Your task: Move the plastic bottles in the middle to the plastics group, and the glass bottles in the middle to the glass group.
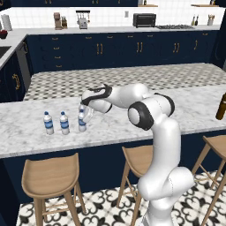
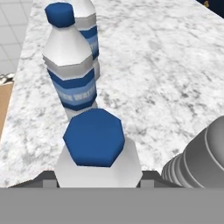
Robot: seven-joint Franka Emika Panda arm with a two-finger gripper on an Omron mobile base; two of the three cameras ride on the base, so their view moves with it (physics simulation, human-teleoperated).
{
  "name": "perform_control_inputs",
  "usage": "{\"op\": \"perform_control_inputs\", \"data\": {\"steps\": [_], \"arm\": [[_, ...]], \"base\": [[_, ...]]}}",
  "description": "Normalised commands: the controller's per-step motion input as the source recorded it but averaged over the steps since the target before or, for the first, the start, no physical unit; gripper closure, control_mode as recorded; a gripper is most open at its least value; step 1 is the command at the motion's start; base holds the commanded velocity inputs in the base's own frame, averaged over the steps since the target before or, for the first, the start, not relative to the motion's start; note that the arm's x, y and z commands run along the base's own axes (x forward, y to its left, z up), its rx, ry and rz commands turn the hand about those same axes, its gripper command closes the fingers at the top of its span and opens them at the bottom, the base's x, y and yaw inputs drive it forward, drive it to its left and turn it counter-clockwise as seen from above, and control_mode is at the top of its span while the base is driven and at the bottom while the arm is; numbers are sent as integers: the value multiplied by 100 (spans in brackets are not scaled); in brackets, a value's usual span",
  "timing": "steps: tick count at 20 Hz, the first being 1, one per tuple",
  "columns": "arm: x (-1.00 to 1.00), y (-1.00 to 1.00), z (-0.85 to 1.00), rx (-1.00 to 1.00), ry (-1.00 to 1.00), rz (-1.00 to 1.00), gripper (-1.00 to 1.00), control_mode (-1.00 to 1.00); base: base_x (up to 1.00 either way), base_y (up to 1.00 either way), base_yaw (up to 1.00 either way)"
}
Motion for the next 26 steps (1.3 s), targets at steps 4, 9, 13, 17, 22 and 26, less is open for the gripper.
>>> {"op": "perform_control_inputs", "data": {"steps": [4, 9, 13, 17, 22, 26], "arm": [[0, 0, 0, 0, 0, 0, -100, -100], [0, 0, 0, 0, 0, 0, -100, -100], [0, 0, 0, 0, 0, 0, -100, -100], [0, 0, 0, 0, 0, 0, -100, -100], [-2, -13, 3, 0, 0, 0, -100, -100], [-10, -22, 17, 6, 0, 0, -100, -100]], "base": [[0, 0, 0], [0, 0, 0], [0, 0, 0], [0, 0, 0], [0, 0, 0], [0, 0, 0]]}}
